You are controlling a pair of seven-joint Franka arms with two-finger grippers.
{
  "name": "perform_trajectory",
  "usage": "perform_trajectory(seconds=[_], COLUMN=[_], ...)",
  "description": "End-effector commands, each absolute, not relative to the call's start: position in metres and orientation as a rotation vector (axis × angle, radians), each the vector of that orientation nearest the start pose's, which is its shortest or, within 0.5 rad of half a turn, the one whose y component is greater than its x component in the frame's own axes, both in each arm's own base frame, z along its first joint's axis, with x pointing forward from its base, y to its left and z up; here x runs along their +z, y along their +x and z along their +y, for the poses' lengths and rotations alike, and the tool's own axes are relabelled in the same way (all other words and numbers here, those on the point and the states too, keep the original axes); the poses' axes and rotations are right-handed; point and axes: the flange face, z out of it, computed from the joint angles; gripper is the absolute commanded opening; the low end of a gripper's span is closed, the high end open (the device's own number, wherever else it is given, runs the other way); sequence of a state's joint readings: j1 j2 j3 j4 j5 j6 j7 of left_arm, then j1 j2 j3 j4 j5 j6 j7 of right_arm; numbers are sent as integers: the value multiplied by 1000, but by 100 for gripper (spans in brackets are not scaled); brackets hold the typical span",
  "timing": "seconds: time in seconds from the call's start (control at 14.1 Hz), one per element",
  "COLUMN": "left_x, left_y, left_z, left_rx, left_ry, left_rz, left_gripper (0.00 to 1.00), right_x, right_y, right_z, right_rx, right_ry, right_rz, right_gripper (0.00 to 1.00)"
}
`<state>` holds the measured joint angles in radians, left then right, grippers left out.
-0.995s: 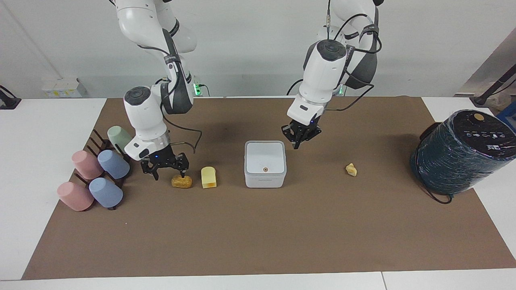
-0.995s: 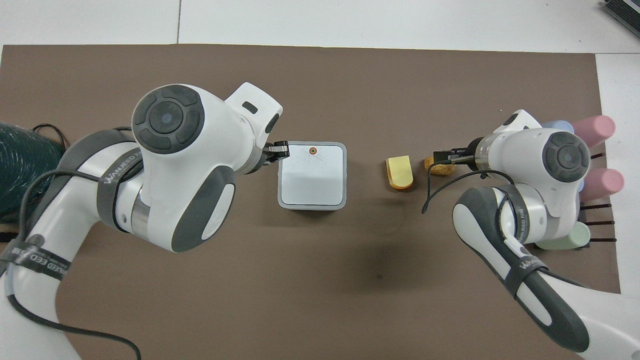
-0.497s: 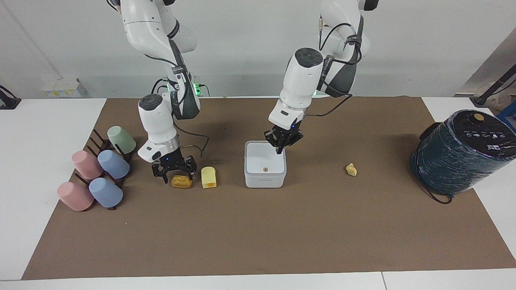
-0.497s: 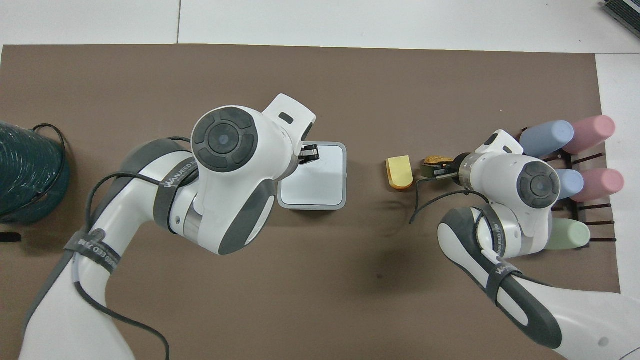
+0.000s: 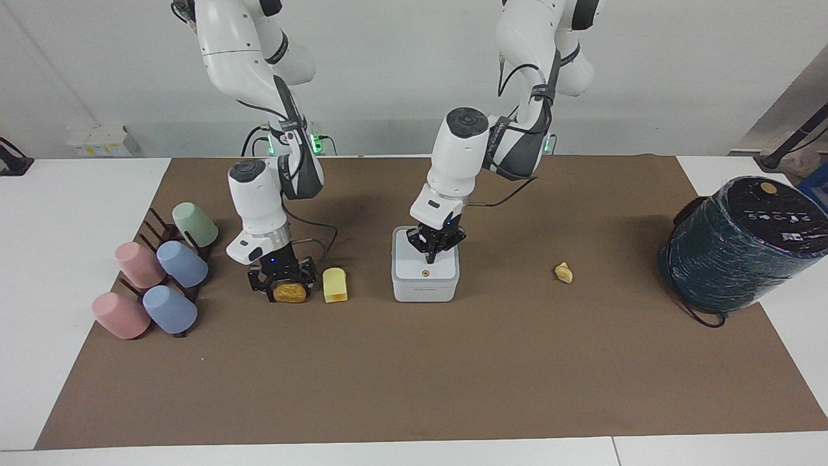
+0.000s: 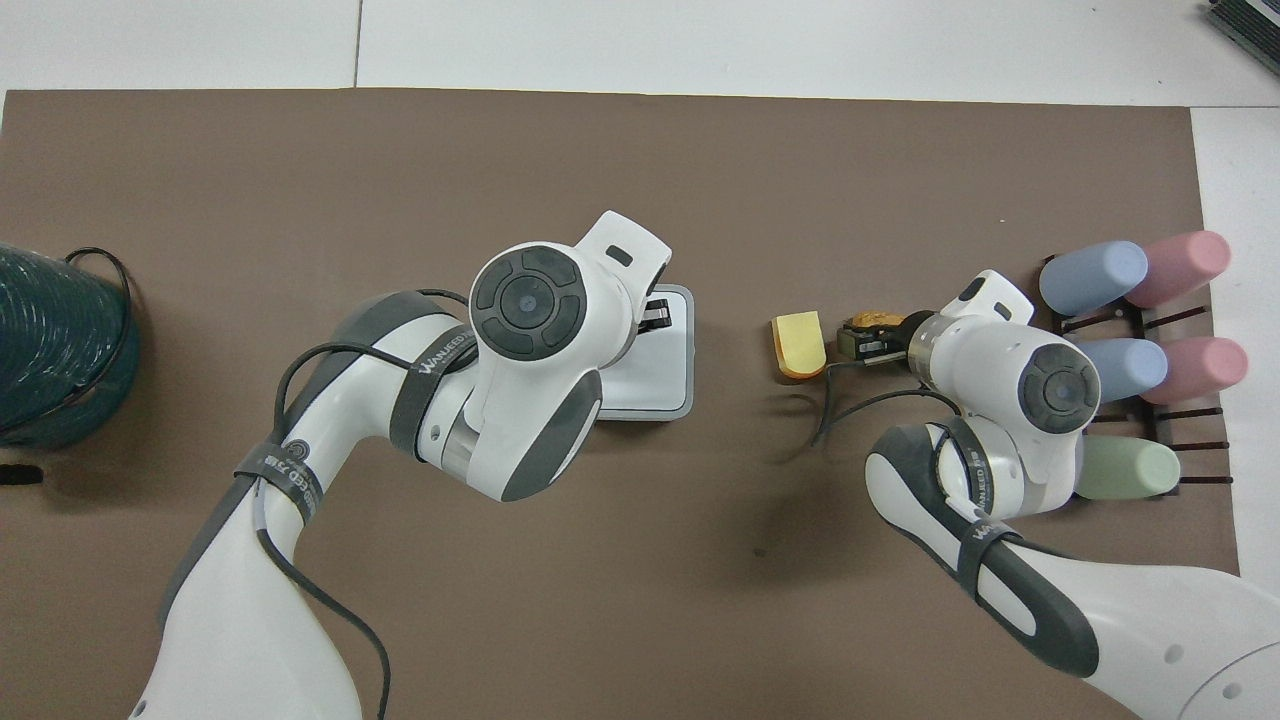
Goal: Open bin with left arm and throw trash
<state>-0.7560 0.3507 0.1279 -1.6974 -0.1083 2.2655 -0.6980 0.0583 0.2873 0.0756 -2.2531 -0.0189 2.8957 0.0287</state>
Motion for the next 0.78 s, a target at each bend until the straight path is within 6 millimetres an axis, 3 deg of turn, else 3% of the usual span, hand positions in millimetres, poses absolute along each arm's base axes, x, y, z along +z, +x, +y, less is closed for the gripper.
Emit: perform_trajectory(seconds=[0.0,0.07,0.21,0.43,0.64,0.71], left_x=[392,398,433,485,504,512], left_y=[536,537,548,573,593,597], left_z=[-415,-415,-415,-367,-315,-298], left_rx=[-226,-213,-144,-37,38,44], left_ry=[-3297,-3293,-3266,-3201,-3150,-3150], left_rz=[-218,-216,-208,-298,-326,-327], left_gripper=[0,0,0,0,0,0], right_x=[280,285,298,328,357,375], right_y=[570,573,573,582,592,599], right_z=[76,76,76,79,102,111], right_rx=[-583,-592,-595,-516,-449,-437], right_ry=[-3040,-3039,-3040,-3056,-3056,-3051], right_rz=[-195,-195,-184,-113,-16,32], right_gripper=[0,0,0,0,0,0])
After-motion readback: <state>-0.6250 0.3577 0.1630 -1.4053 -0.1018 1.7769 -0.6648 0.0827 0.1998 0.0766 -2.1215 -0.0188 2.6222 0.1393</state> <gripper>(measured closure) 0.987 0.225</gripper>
